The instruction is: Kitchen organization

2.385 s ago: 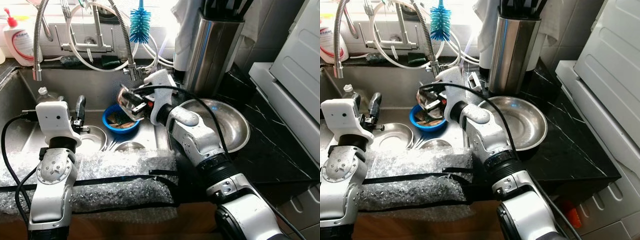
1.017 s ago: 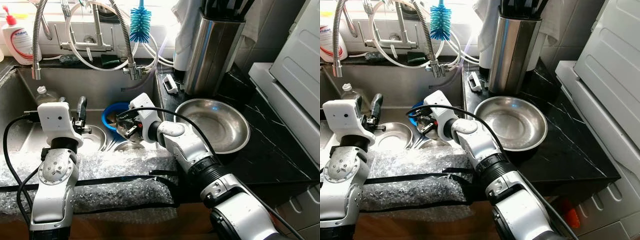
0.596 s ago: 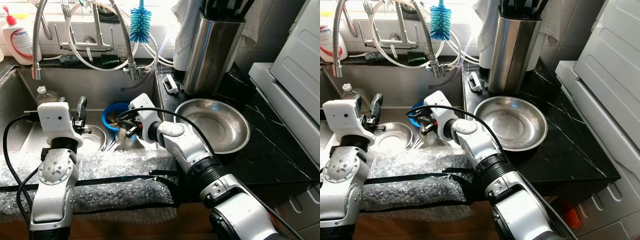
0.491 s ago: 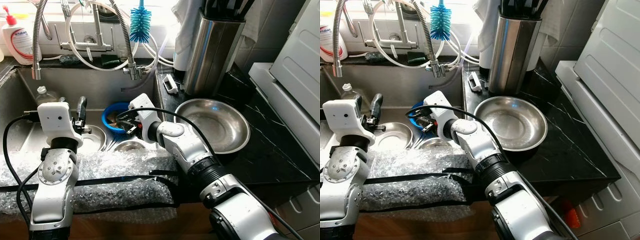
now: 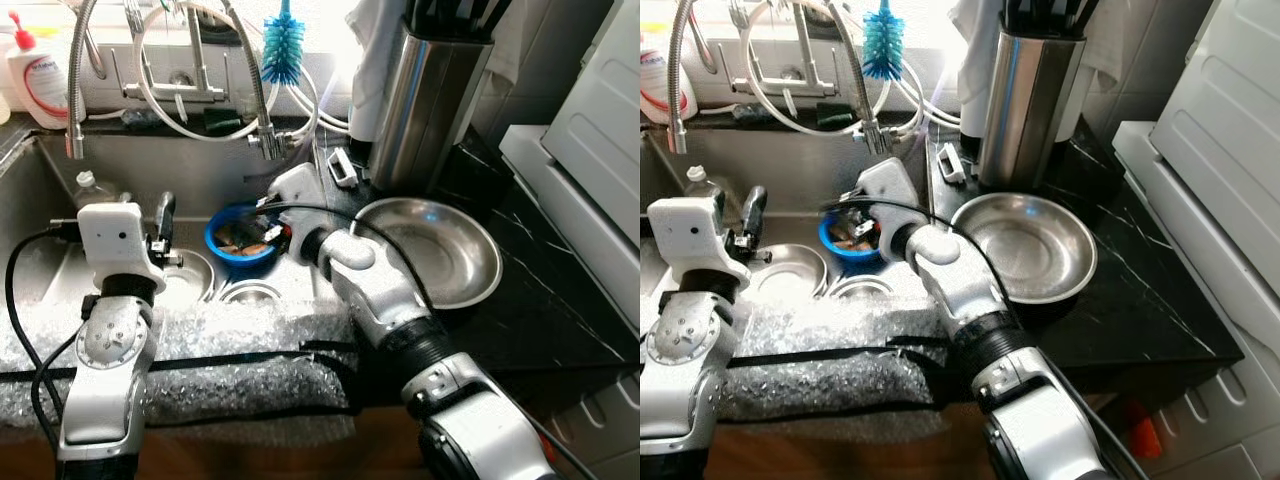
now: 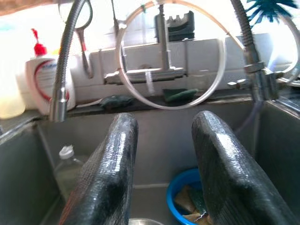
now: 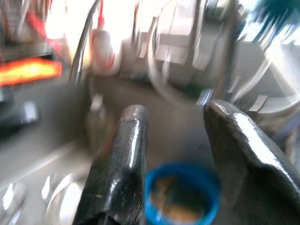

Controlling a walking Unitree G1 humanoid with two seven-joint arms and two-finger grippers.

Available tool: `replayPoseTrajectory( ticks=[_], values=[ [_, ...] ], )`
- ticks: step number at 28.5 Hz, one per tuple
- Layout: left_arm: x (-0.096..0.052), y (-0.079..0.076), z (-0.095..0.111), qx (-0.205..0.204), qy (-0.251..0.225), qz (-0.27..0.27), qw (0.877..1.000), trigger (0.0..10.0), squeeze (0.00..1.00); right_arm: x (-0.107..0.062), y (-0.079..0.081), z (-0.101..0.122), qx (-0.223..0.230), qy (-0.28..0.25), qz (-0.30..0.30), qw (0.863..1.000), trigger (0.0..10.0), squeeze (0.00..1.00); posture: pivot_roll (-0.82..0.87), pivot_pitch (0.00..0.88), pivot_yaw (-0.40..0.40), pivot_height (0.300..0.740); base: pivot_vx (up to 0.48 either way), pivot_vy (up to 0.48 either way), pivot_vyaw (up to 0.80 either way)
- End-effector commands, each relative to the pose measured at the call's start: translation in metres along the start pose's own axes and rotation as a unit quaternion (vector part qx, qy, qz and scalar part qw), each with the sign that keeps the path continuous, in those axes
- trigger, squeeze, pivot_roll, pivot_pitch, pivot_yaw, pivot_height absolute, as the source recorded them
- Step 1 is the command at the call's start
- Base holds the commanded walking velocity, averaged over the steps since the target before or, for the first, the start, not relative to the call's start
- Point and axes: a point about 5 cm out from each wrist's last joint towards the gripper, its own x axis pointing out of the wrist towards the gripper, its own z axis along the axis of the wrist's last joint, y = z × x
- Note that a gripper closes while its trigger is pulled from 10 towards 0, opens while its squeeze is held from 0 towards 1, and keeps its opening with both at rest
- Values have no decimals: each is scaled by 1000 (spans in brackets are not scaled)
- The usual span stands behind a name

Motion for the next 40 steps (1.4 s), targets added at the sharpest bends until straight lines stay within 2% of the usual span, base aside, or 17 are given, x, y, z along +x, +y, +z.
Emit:
replayPoseTrajectory(
  ticks=[1,3,4,6,8,9,11,14,16,19,21,25,27,28,29,31,40],
  values=[
    [-1,-4,10,11,-26,-13,1000,10000,0,-7,-8,12,-31,-38,-34,998,10000,0,-16,0,-76,727,0,0,0],
    [-1,-5,11,15,-29,-16,999,10000,0,-12,-11,18,-46,-56,-48,996,10000,0,-18,0,-77,727,0,0,0],
    [-1,-5,12,20,-34,-20,999,10000,0,-30,-21,31,-61,-101,-95,988,10000,0,-21,0,-77,727,0,0,0],
    [-1,-5,12,21,-35,-20,999,10000,0,-37,-24,35,-63,-113,-111,985,10000,0,-21,0,-77,727,0,0,0],
    [-1,-4,13,23,-36,-21,999,10000,0,-56,-31,39,-66,-132,-152,977,10000,0,-24,0,-75,727,0,0,0],
    [-2,-1,13,27,-36,-22,999,10000,0,-81,-38,38,-70,-143,-196,968,10000,0,-31,0,-73,727,0,0,0],
    [-3,1,12,30,-35,-23,999,10000,0,-101,-42,35,-91,-142,-228,959,10000,0,-37,0,-71,727,0,0,0],
    [-4,2,11,30,-35,-24,999,10000,0,-113,-47,32,-96,-135,-253,953,10000,0,-42,0,-69,727,0,0,0],
    [-5,4,11,31,-34,-24,999,10000,0,-133,-54,25,-101,-119,-293,943,10000,0,-43,0,-67,727,0,0,0],
    [-6,6,11,32,-33,-23,999,10000,0,-158,-60,11,-108,-73,-326,936,10000,0,-42,0,-68,727,0,0,0],
    [-7,6,11,33,-34,-23,999,10000,0,-166,-60,8,-105,-58,-339,933,10000,0,-40,0,-69,727,0,0,0],
    [-4,7,11,33,-34,-23,999,10000,0,-177,-71,7,-30,-52,-397,916,10000,0,-55,0,-64,727,0,0,0],
    [-4,6,11,32,-34,-23,999,10000,0,-178,-73,8,-26,-52,-405,912,10000,0,-56,0,-64,727,0,0,0],
    [-3,6,11,32,-34,-24,999,10000,0,-179,-75,9,-25,-51,-410,910,10000,961,-56,0,-64,727,0,0,0],
    [-3,4,11,29,-34,-24,999,10000,0,-180,-78,9,0,-57,-423,904,10000,1000,-58,0,-63,727,0,0,0],
    [-2,1,11,25,-34,-28,999,10000,0,-183,-83,6,42,-46,-450,891,10000,1000,-59,0,-65,727,0,0,0],
    [-1,6,11,27,-34,-22,999,10000,0,-192,-93,0,65,-20,-477,876,10000,1000,-57,0,-68,727,0,0,0]
  ],
)
